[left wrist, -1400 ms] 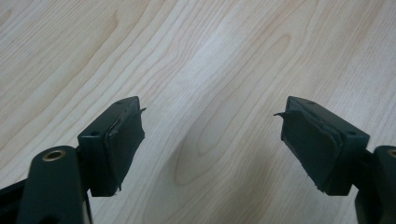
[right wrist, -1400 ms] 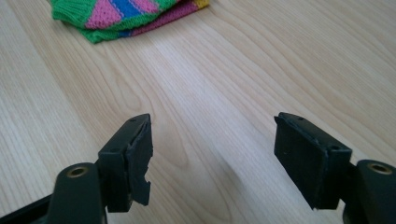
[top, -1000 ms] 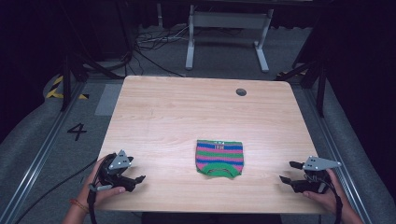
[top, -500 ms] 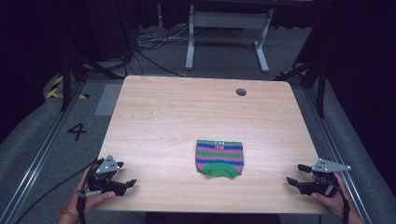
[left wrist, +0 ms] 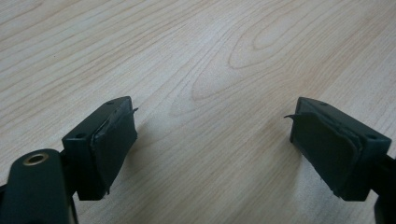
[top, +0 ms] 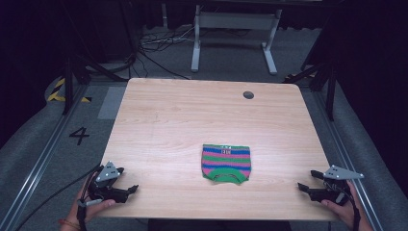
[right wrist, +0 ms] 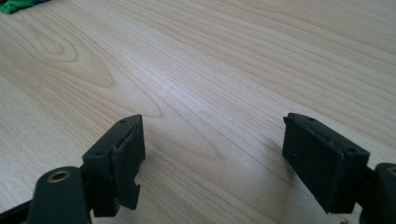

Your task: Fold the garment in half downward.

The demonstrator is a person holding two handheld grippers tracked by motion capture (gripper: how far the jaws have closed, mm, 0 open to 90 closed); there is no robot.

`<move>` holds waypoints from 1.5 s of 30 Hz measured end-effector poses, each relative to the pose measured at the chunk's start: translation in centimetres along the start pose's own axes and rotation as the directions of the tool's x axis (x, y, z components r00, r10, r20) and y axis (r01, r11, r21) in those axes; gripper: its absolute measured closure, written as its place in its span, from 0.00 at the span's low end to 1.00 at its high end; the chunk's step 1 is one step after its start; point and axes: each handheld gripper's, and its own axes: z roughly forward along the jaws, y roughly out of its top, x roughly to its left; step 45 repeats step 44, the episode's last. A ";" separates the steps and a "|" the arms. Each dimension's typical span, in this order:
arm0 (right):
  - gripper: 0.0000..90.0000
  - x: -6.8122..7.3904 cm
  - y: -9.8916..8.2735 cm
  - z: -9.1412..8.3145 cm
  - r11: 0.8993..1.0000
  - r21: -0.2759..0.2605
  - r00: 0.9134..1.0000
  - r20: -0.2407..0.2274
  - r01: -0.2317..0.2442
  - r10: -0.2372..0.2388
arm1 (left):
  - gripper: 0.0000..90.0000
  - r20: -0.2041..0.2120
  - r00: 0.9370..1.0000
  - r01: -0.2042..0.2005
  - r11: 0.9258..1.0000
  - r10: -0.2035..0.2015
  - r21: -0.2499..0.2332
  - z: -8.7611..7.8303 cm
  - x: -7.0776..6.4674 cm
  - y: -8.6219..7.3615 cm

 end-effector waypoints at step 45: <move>0.24 0.0 0.0 0.0 1.000 0.000 1.000 -0.002 -0.002 0.002 | 0.14 -0.049 0.997 0.062 0.998 -0.061 0.002 0.3 -0.5 0.3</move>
